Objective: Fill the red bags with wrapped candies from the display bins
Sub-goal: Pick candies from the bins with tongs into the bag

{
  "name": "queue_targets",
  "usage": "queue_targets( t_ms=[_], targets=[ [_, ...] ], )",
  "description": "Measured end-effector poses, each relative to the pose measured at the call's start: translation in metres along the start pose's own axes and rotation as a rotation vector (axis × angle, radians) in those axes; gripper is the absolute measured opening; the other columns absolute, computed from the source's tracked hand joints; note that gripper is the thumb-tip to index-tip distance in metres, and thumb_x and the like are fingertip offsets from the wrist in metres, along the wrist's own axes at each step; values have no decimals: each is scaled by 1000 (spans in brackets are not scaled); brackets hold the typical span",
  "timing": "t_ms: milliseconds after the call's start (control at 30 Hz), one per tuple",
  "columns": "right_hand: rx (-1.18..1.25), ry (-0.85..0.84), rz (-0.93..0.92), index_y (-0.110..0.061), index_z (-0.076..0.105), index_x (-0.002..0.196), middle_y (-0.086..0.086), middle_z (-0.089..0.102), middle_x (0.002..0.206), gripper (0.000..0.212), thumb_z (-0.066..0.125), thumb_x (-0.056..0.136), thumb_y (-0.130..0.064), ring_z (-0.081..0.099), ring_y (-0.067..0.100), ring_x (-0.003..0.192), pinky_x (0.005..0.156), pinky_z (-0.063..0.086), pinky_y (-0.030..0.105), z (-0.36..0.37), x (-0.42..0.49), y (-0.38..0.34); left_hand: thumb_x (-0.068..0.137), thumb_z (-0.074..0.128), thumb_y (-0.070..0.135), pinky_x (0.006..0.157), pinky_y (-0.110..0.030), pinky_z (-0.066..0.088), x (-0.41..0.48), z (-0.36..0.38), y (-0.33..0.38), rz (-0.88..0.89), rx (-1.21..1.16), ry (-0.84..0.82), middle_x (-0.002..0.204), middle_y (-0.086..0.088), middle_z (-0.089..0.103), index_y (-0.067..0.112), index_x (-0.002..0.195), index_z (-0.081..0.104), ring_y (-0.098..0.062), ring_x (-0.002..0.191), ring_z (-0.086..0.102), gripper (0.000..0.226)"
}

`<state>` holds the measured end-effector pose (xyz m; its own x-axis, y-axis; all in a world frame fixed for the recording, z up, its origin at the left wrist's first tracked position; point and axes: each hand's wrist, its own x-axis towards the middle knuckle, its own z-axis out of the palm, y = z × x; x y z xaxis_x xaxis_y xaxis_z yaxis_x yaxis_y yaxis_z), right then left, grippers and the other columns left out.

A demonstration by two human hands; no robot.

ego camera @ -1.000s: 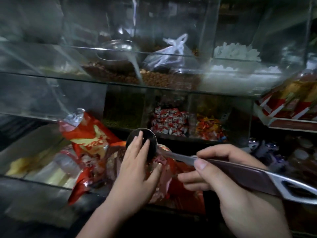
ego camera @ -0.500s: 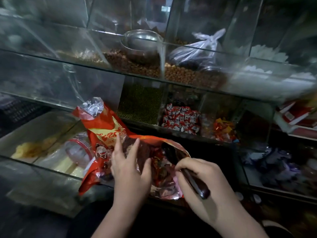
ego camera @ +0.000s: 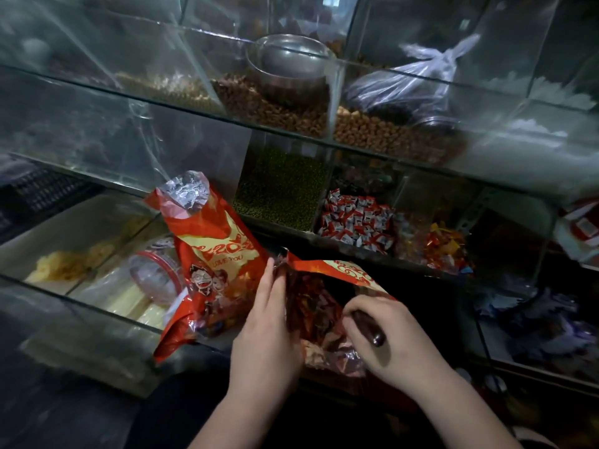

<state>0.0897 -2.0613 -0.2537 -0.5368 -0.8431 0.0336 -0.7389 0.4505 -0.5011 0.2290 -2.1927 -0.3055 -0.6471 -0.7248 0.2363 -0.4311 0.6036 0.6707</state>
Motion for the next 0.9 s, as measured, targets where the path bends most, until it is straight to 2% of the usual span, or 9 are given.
queue_targets(
  t_ms=[100, 200, 267, 367, 533, 667, 767, 833, 900],
  targets=[
    [326, 130, 235, -30, 75, 81, -6, 72, 73, 15, 67, 94, -29, 71, 14, 71, 70, 62, 43, -3, 4, -6, 81, 72, 10, 85, -13, 44, -2, 11, 0, 20, -117, -35, 161, 29, -11, 43, 152, -1, -10, 136, 40, 108],
    [457, 158, 429, -35, 75, 79, -5, 76, 71, 17, 66, 93, -32, 75, 11, 68, 69, 64, 39, -4, 11, -12, 83, 73, 14, 81, -7, 36, -4, 17, 3, 14, -193, -59, 162, 28, -8, 53, 150, -13, 5, 127, 35, 116],
    [513, 164, 485, -33, 74, 80, -4, 77, 68, 18, 64, 93, -28, 75, 6, 63, 61, 63, 32, -5, 12, -15, 84, 73, 15, 82, -9, 37, -4, 18, 2, 0, -196, -54, 160, 29, -5, 55, 148, -11, 8, 118, 37, 113],
    [769, 277, 592, -26, 77, 75, 5, 77, 65, 23, 66, 94, -21, 77, 13, 62, 48, 59, 25, -2, 8, -15, 84, 70, 15, 89, -18, 36, -5, 18, -1, -13, -179, -45, 152, 34, 2, 56, 142, -6, 0, 132, 27, 104],
    [1037, 410, 618, -21, 78, 81, 11, 79, 71, 18, 69, 97, -19, 80, 24, 69, 49, 60, 26, -2, -7, -13, 83, 71, 20, 104, -32, 44, -1, 14, -5, -54, -148, -70, 158, 17, 17, 53, 143, -3, -14, 141, 36, 101],
    [1111, 481, 608, -20, 78, 82, 15, 80, 78, 19, 70, 98, -25, 81, 30, 74, 57, 64, 31, -5, -19, -8, 84, 74, 29, 114, -28, 18, 2, 6, -1, -115, -85, -103, 165, 13, 7, 45, 151, -5, -10, 151, 14, 104],
    [1172, 518, 636, -8, 74, 98, 19, 80, 84, 20, 68, 100, -27, 81, 33, 78, 64, 66, 36, -10, -25, 1, 82, 76, 28, 121, -45, 19, -4, -3, 13, -51, -54, 27, 162, 14, 4, 39, 152, 11, -13, 151, 9, 96],
    [1203, 532, 645, -5, 72, 97, 20, 79, 83, 19, 68, 100, -23, 80, 34, 78, 63, 65, 34, -14, -30, 5, 79, 75, 23, 119, -48, 20, -9, -5, 22, 63, -83, 214, 159, 1, 20, 26, 146, 34, -16, 149, 16, 78],
    [1234, 518, 627, -5, 72, 92, 23, 78, 81, 10, 72, 96, -14, 80, 35, 78, 62, 65, 32, -19, -37, 7, 78, 75, 17, 116, -44, 30, -14, -2, 26, 208, -114, 267, 147, 1, 39, 20, 134, 51, -13, 142, 31, 61]
  ],
)
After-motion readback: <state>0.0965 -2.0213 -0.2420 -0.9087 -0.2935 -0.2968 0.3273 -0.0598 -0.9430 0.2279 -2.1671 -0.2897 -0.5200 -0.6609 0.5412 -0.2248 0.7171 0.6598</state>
